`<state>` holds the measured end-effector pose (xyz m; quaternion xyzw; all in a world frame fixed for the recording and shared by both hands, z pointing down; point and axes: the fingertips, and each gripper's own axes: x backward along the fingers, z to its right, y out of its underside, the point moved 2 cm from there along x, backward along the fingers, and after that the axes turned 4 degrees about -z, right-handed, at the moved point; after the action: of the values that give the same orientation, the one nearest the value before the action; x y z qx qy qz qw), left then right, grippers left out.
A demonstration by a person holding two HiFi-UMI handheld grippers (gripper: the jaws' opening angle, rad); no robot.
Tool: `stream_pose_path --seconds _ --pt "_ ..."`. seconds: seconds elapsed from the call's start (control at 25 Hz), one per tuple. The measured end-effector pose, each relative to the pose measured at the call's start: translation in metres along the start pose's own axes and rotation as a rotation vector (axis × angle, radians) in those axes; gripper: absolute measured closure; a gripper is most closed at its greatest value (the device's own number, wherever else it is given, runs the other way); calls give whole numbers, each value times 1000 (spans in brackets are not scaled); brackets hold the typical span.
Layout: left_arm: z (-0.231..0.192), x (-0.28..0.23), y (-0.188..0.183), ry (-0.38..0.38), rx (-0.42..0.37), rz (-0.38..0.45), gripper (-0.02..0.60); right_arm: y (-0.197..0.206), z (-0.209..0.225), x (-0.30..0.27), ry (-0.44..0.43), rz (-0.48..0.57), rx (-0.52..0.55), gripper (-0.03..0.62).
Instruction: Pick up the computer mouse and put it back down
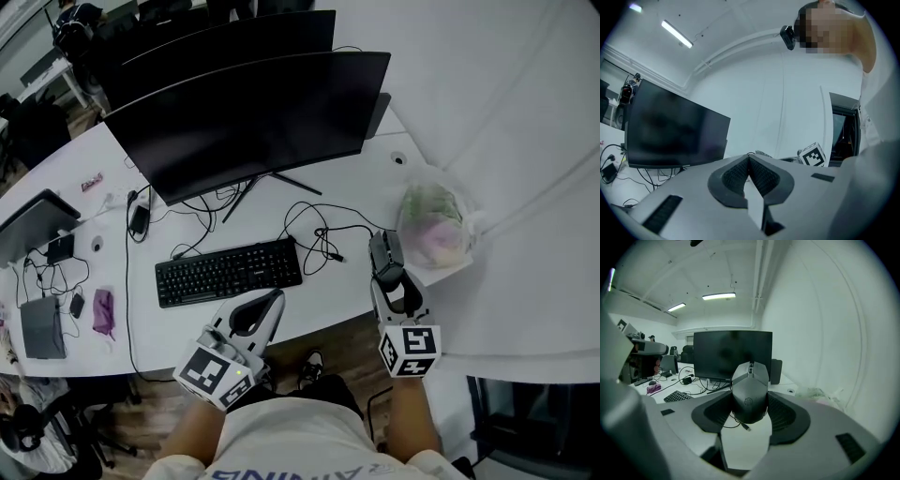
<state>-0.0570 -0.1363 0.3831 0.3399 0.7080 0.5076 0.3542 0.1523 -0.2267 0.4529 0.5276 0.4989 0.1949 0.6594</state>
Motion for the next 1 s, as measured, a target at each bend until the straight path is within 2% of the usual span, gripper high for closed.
stream_pose_path --seconds 0.48,0.76,1.0 --pt "0 4 -34 16 -48 79 574 -68 0 37 28 172 17 342" --pt "2 8 -63 30 -111 136 574 -100 1 55 43 269 21 342" --pt "2 11 -73 29 -121 163 574 -119 0 65 46 325 30 342"
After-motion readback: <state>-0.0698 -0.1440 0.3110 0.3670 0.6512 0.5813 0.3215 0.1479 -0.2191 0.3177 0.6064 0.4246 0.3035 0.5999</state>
